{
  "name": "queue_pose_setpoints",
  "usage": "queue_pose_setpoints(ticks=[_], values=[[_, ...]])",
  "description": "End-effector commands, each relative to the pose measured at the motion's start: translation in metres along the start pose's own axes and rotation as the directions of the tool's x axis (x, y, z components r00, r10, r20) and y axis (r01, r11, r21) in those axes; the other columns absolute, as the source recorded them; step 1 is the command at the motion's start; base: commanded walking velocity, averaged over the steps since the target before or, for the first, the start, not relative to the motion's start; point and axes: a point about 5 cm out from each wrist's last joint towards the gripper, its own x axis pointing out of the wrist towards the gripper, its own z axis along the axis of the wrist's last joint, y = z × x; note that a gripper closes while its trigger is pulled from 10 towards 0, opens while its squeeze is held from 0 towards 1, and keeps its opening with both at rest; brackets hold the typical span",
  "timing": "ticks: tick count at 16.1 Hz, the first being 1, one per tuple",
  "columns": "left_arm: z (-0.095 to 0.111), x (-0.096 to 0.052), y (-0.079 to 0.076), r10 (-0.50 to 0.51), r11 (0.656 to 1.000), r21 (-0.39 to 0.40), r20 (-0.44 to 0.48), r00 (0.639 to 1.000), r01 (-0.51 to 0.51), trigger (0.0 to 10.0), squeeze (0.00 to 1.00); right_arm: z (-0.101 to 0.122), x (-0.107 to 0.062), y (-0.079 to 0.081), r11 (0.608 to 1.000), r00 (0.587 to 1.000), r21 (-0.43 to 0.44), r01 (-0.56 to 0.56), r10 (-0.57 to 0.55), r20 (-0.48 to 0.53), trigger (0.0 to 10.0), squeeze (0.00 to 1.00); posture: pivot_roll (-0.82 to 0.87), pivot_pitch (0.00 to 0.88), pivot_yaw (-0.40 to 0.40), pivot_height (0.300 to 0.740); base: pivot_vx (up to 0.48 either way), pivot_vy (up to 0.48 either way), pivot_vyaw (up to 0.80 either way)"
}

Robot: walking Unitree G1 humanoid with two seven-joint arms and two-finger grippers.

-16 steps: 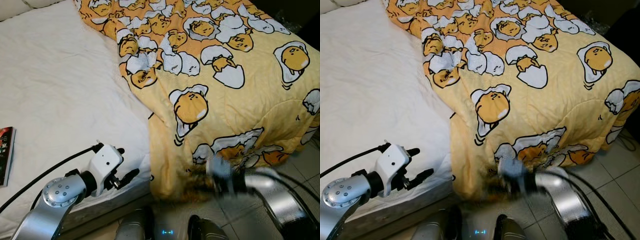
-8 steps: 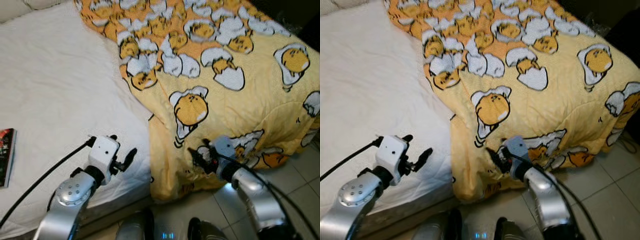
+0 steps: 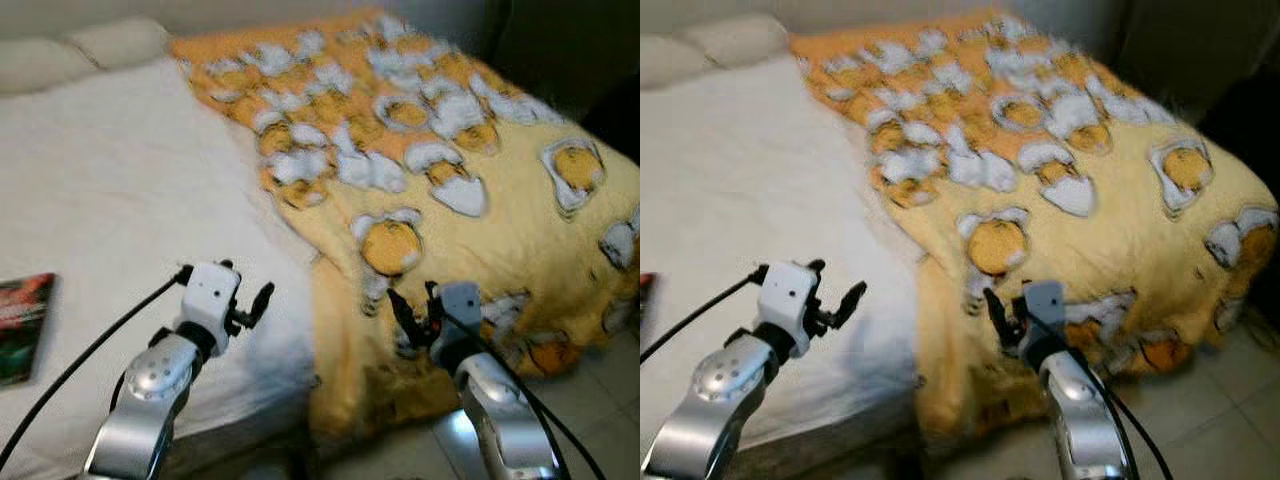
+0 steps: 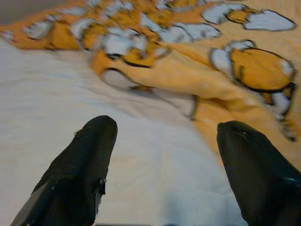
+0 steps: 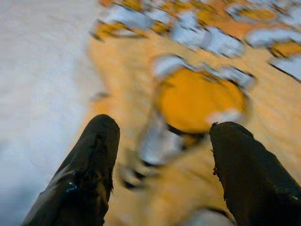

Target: Clean up the room

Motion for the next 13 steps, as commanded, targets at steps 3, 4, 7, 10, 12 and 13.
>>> queue_pose_setpoints(ticks=[3, 4, 7, 10, 12, 13], values=[[0.001, 0.003, 0.01, 0.061, 0.997, 0.04, 0.005, 0.998, -0.061, 10.0, 0.0, 0.009, 0.008, 0.014, 0.997, 0.996, -0.014, -0.074, 0.074, 0.04, 10.0, 0.0, 0.08, 0.0, 0.055, 0.74, 0.0, -0.48, 0.8], [0.002, 0.003, 0.013, 0.08, 0.996, 0.042, 0.004, 0.997, -0.08, 10.0, 0.0, 0.009, 0.009, 0.012, 0.998, 0.997, -0.012, -0.063, 0.063, 0.04, 10.0, 0.0, 0.08, 0.0, 0.052, 0.74, 0.0, -0.48, 0.8], [0.002, 0.004, 0.015, 0.084, 0.995, 0.053, 0.005, 0.996, -0.084, 10.0, 0.0, 0.006, 0.01, 0.008, 0.999, 0.999, -0.007, -0.034, 0.034, 0.027, 10.0, 0.0, 0.09, 0.0, 0.057, 0.74, 0.0, -0.48, 0.53], [0.003, 0.007, 0.016, 0.093, 0.995, 0.043, 0.006, 0.996, -0.093, 10.0, 0.0, 0.0, 0.009, -0.002, 0.998, 0.998, 0.038, 0.058, -0.058, -0.005, 10.0, 0.0, 0.09, 0.0, 0.065, 0.74, 0.0, 0.0, 0.0], [0.002, 0.008, 0.017, 0.083, 0.996, 0.031, 0.006, 0.996, -0.084, 10.0, 0.0, 0.002, 0.008, -0.003, 0.996, 0.996, 0.03, 0.083, -0.084, 0.024, 10.0, 0.0, 0.09, 0.0, 0.068, 0.74, 0.0, 0.0, 0.0], [0.002, 0.008, 0.017, 0.084, 0.996, 0.031, 0.003, 0.996, -0.084, 10.0, 0.0, 0.001, 0.008, -0.004, 0.995, 0.995, 0.006, 0.1, -0.1, 0.021, 10.0, 0.0, 0.08, 0.0, 0.067, 0.74, 0.0, 0.0, 0.0]])
